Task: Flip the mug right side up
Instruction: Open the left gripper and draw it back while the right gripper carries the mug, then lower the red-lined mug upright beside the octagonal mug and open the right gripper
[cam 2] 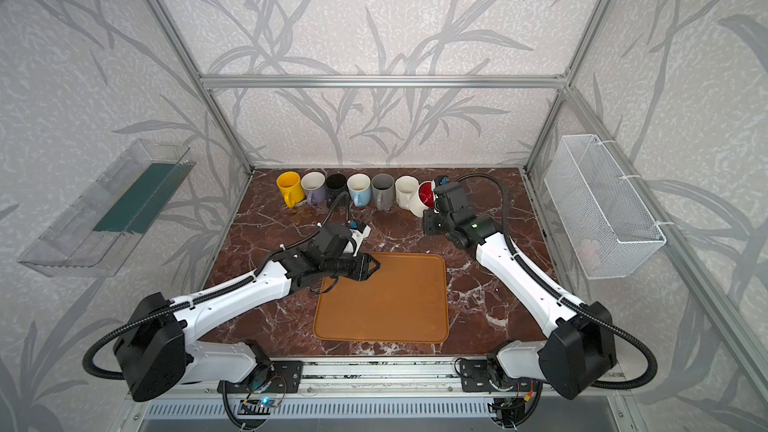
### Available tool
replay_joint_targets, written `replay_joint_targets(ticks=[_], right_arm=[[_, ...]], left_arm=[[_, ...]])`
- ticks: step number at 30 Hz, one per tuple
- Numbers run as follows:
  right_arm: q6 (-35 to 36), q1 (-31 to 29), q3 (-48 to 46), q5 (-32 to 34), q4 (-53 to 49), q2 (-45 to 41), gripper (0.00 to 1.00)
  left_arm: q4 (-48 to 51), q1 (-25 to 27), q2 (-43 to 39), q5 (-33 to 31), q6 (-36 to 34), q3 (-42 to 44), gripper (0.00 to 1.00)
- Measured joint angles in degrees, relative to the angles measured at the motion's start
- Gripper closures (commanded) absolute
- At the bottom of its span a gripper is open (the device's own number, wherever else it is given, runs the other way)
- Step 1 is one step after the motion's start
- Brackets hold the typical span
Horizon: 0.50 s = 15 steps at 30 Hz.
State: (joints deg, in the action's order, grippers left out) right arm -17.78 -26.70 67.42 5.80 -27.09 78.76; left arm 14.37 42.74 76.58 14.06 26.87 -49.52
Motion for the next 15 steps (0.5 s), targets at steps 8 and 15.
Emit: replay_joint_targets(ticks=[8, 15], right_arm=[[3.3, 2.8, 6.4, 5.2, -2.4, 10.3, 1.0], [5.2, 4.1, 11.0, 8.5, -2.3, 18.4, 1.0]], left_arm=[[2.0, 0.7, 0.0, -3.0, -0.5, 0.0, 0.54], [3.4, 0.8, -0.9, -5.3, -1.4, 0.0, 0.54]])
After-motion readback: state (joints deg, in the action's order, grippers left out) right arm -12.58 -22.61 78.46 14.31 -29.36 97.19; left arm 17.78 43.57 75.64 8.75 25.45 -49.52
